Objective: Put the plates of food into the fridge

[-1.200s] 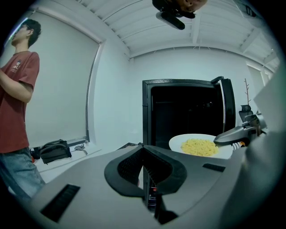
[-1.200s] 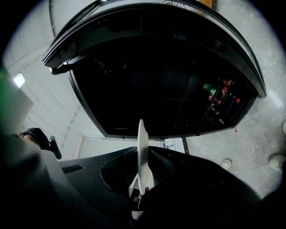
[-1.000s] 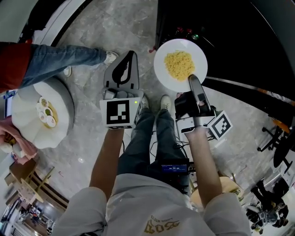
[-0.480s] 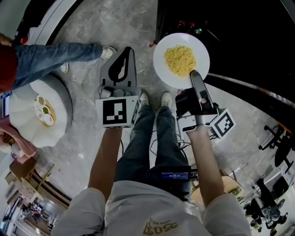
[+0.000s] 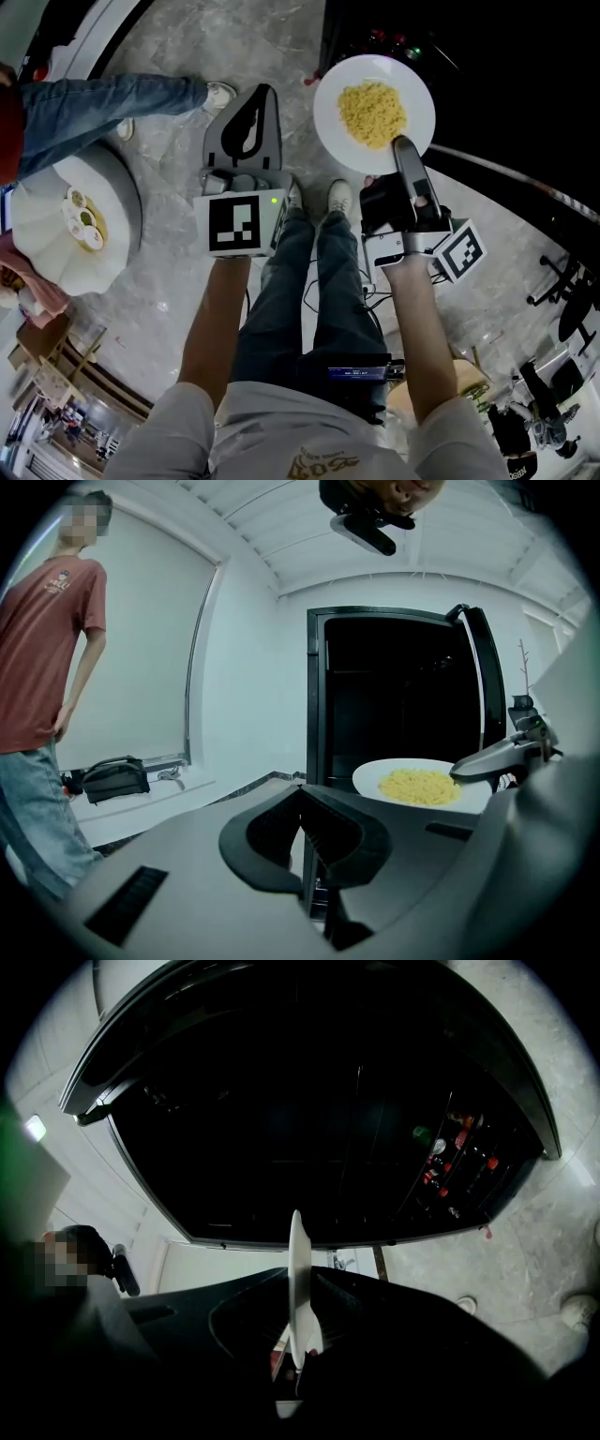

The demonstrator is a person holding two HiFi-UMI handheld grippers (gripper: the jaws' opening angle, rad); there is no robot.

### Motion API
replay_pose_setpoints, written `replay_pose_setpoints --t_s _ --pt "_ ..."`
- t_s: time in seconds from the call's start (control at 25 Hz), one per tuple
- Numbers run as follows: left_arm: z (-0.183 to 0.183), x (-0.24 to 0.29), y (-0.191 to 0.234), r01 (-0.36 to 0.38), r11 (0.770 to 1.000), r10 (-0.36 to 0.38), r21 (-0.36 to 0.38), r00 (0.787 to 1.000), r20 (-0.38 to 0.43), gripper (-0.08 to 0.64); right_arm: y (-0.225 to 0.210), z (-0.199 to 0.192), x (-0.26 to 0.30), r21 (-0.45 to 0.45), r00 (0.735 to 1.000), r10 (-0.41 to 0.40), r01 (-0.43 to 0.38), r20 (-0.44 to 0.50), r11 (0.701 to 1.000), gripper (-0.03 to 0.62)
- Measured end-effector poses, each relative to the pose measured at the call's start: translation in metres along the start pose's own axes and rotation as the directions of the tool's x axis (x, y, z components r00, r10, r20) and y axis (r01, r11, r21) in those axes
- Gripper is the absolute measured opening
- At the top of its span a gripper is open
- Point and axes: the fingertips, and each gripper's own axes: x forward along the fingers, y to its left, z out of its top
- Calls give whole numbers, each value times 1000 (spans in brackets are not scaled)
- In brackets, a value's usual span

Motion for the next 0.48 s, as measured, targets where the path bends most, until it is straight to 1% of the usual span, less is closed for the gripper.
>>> replay_pose_setpoints --t_s 0.16,0.32,0.48 --pt "2 0 -4 3 1000 -3 -6 1000 -6 6 0 1 -1 2 1000 2 -2 5 1000 50" --pt "1 1 -8 -3 1000 3 -8 1000 -1 6 -1 -1 0 6 1000 3 -3 -12 1000 51" --pt "6 0 -13 0 1000 0 -5 1000 30 6 0 0 1 6 1000 6 -6 -11 1000 50"
